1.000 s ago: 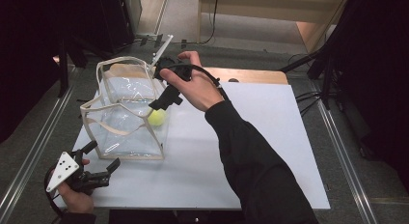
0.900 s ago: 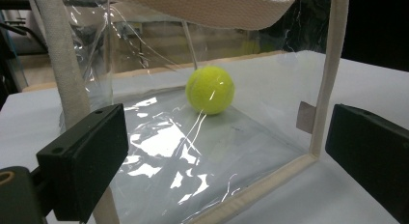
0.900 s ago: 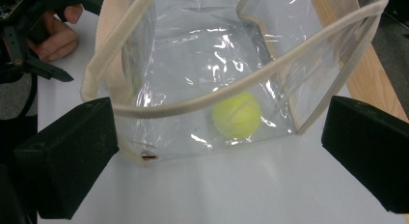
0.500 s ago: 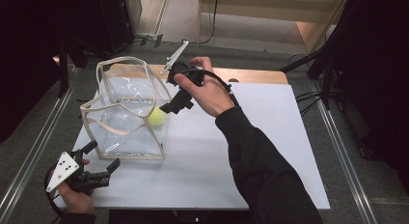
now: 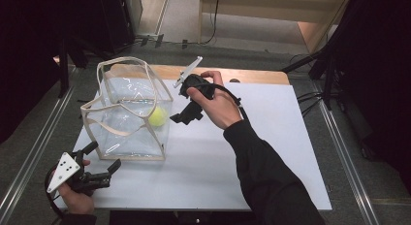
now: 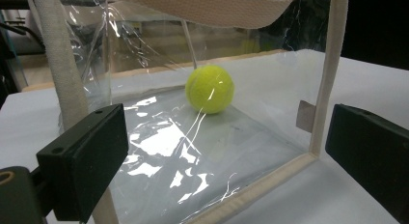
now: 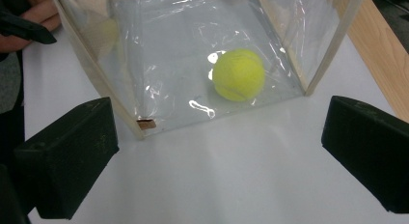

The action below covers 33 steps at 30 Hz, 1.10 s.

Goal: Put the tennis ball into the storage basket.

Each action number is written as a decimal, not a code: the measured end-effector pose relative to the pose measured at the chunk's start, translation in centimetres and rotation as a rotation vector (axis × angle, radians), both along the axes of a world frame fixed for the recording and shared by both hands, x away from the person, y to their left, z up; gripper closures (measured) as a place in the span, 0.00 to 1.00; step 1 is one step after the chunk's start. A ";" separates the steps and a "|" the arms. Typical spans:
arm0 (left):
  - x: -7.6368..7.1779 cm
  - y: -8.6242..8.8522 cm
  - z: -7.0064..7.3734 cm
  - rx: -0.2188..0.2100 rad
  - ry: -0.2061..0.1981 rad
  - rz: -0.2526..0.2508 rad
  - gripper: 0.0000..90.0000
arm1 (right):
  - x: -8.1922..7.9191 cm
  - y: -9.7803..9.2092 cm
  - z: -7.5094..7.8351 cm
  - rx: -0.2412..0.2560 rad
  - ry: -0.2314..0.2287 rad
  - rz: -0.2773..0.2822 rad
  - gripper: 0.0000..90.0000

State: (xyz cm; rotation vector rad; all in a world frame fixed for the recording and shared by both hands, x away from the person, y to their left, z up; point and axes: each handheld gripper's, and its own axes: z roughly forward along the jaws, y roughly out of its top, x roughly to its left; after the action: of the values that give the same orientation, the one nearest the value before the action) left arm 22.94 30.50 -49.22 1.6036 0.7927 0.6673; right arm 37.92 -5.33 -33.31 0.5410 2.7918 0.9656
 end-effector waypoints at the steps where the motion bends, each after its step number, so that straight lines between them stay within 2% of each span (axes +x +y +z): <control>1: 0.0 0.0 0.0 0.000 0.000 0.001 0.01 | -0.1 -0.1 -0.2 0.006 0.006 -0.003 0.00; 10: 0.0 0.0 0.0 0.006 0.002 0.000 0.01 | -0.9 -1.4 -2.3 0.038 -0.005 -0.039 0.00; 14: 0.0 0.0 0.0 0.004 0.000 0.001 0.01 | -1.3 -2.1 -3.5 0.067 -0.003 -0.050 0.00; 25: 0.0 -0.1 0.0 0.008 0.002 -0.001 0.01 | -2.4 -4.7 -6.4 0.117 -0.002 -0.126 0.00; 30: -0.1 -0.1 0.0 0.008 0.001 -0.002 0.01 | -2.9 -6.0 -7.7 0.128 0.012 -0.146 0.00; 33: -0.1 -0.1 0.0 0.008 0.002 -0.002 0.01 | -3.3 -6.8 -8.3 0.153 0.012 -0.157 0.00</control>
State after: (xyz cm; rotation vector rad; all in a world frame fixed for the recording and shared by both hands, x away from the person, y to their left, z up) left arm 22.88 30.42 -49.23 1.6116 0.7908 0.6688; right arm 34.60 -12.11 -41.65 0.7763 2.6514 1.1503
